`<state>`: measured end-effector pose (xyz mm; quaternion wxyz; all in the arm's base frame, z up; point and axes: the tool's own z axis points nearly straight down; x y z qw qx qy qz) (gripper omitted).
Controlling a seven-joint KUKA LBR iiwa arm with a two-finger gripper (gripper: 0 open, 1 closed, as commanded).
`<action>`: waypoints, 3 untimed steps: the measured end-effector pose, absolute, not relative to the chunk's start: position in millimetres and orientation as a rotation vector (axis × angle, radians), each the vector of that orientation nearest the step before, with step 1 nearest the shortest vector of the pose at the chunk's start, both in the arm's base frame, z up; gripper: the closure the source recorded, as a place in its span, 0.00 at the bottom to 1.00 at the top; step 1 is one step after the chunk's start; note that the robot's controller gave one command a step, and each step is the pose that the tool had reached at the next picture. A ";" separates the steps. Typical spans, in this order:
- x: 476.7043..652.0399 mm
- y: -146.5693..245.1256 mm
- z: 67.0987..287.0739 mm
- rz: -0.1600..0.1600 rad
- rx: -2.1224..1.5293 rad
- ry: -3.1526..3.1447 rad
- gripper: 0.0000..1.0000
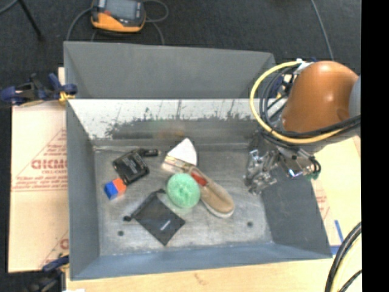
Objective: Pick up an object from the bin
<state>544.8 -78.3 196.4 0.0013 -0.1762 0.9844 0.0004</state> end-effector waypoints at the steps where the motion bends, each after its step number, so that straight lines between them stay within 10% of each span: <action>1: 499.0 -63.6 169.2 0.000 -0.342 3.119 0.00; 2: 489.8 -56.8 164.4 0.001 -0.323 3.123 0.00; 3: 502.0 -45.9 103.7 -0.001 -0.341 3.113 0.00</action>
Offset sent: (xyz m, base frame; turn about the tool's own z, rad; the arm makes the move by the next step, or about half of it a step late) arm 0.0000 0.0000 0.0000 0.0000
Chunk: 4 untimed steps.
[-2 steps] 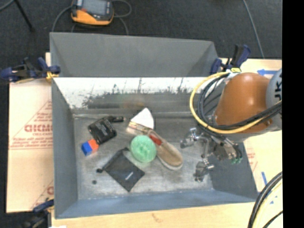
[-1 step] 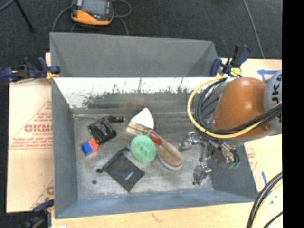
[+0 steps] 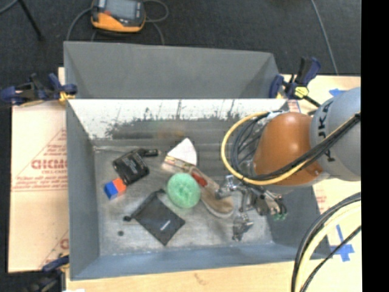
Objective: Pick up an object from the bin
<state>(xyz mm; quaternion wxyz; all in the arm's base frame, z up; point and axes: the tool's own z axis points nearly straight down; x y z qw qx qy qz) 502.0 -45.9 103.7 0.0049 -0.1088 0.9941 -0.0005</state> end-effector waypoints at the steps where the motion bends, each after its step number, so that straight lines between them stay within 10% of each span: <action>1: 527.9 -39.8 78.3 0.005 -0.030 3.121 1.00; 2: 527.9 -39.8 78.3 0.005 -0.032 3.121 1.00; 4: 533.9 -36.8 154.6 -0.002 -0.074 3.135 1.00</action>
Offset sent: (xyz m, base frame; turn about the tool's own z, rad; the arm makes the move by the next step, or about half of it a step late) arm 0.0000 0.0000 0.0000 0.0000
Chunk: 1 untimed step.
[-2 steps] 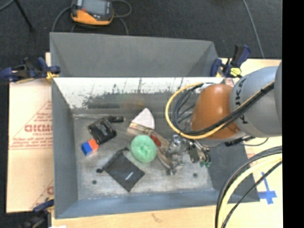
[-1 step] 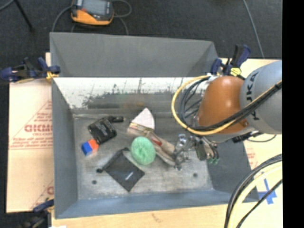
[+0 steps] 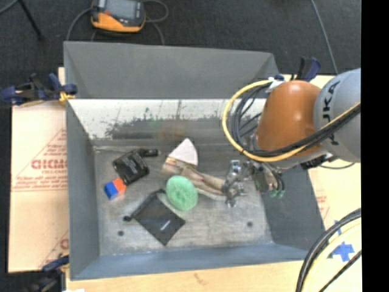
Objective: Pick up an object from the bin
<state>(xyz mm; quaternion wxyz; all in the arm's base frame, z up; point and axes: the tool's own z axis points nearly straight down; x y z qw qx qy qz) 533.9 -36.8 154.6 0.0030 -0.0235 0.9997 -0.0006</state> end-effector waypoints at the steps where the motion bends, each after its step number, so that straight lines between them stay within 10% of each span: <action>1: 523.7 -61.4 250.0 -0.001 -0.033 3.139 1.00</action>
Offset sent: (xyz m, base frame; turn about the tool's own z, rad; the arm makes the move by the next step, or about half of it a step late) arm 0.0000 0.0000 0.0000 0.0000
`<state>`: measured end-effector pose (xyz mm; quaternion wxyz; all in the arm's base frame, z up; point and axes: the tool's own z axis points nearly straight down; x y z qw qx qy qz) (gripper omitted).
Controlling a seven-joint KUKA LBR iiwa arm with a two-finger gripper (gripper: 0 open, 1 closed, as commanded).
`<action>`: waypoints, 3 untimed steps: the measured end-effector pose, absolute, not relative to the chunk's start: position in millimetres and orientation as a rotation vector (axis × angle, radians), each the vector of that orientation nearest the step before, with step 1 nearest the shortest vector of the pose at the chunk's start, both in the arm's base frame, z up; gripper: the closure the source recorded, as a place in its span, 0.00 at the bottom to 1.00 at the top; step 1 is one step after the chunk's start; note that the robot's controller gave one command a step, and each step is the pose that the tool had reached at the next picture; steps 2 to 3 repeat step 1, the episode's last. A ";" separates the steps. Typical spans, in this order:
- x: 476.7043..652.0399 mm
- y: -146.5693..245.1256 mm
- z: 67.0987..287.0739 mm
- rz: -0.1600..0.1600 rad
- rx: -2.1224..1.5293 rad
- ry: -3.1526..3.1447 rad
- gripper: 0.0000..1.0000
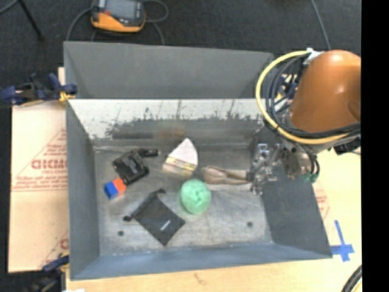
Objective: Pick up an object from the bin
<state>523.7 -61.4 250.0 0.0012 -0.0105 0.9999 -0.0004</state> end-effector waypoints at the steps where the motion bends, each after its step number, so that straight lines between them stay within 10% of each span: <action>1: 523.6 -61.5 249.9 -0.002 -0.034 3.139 1.00; 3: 523.6 -61.5 249.9 -0.002 -0.034 3.139 1.00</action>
Offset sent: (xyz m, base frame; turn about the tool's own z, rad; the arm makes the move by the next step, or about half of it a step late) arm -0.0219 0.0020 -0.0591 -0.0067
